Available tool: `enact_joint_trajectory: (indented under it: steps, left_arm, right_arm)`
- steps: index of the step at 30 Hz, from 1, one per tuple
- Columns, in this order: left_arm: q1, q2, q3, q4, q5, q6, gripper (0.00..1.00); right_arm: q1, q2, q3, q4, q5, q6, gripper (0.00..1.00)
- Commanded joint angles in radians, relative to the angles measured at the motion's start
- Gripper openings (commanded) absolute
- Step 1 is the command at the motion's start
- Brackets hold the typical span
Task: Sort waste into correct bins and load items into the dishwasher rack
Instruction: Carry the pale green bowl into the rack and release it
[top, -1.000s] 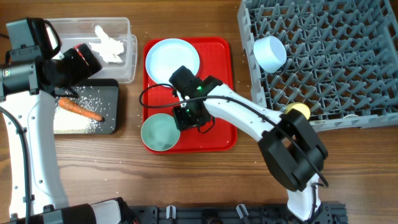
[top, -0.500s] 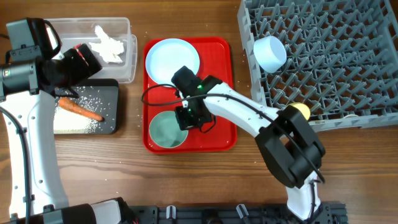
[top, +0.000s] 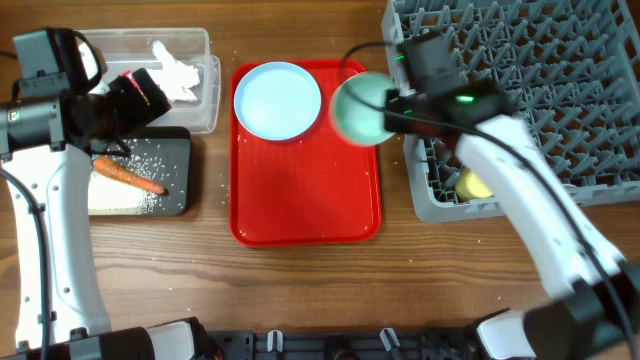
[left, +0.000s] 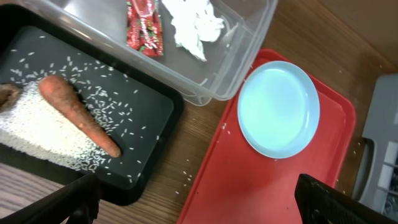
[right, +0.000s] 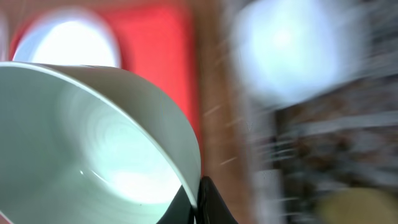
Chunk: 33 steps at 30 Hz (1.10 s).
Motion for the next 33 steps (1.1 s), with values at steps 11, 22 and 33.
enact_joint_trajectory:
  steps: [11,22,33]
  left_arm:
    - [-0.214,0.071,0.006,0.021,0.024,-0.01,1.0]
    - [-0.401,0.135,0.006,0.079,0.023,-0.009,1.0]
    - [-0.417,0.135,0.006,0.079,0.023,-0.009,1.0]
  right_arm:
    - [-0.211,-0.054,0.002,0.048,0.751,-0.189,0.04]
    - [-0.319,0.144,0.002,0.588,0.785,-0.905,0.04]
    - [-0.32,0.367,0.002,0.796,0.802,-1.12,0.04]
